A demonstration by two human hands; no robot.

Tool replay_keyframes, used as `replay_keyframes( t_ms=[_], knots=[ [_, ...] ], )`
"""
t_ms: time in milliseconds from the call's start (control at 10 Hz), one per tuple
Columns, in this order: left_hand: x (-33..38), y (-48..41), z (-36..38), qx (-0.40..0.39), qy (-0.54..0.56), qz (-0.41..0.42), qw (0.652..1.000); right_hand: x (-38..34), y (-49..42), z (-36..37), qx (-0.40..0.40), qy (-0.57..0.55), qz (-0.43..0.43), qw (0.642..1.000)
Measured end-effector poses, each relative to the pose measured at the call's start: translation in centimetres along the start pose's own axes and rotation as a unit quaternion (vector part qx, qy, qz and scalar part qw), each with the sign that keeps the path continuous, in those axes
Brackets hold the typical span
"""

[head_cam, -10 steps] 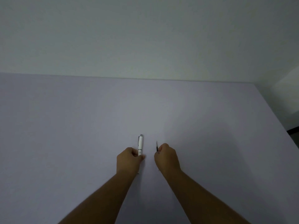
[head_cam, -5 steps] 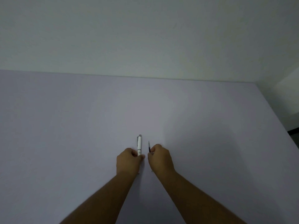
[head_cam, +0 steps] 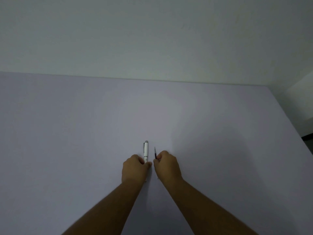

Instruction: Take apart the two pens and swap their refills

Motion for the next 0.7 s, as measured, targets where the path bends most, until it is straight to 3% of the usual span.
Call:
replay_keyframes(
  t_ms=[700],
  knots=[
    [0.4, 0.3, -0.6, -0.007, -0.015, 0.023, 1.000, 0.2, -0.1, -1.0, 0.039, -0.020, 0.012, 0.999]
  ],
)
Point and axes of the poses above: each hand's wrist, its own y-axis away from the middle knuckle, its own z-axis out of the palm, x = y × z, the point moved 6 cm from there along -y, towards the middle knuckle, and after that the axes turned 2 degrees about -x, right-handed, at the moved point
